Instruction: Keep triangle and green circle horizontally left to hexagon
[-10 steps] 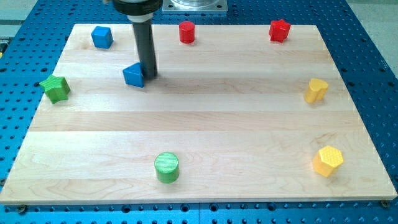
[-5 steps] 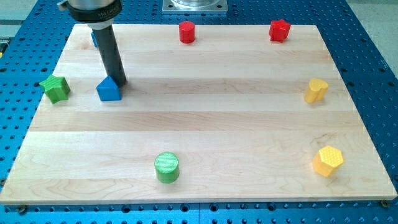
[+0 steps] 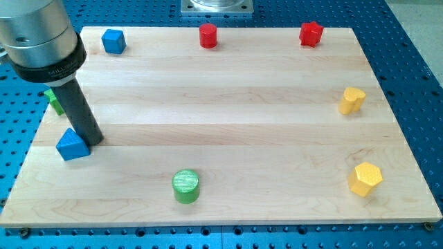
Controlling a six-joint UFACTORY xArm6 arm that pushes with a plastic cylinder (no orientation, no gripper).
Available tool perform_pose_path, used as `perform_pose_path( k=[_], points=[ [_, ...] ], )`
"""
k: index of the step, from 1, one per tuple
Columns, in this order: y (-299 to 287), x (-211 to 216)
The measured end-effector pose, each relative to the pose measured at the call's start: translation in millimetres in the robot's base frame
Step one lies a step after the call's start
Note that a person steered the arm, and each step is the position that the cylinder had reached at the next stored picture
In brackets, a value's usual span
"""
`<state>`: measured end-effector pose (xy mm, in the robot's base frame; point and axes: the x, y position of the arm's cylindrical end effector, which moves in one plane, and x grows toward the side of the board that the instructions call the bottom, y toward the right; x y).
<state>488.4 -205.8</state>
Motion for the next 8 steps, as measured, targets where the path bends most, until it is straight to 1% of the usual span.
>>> perform_pose_path(
  k=[2, 8],
  points=[
    [-12, 0],
    [-14, 7]
  ],
)
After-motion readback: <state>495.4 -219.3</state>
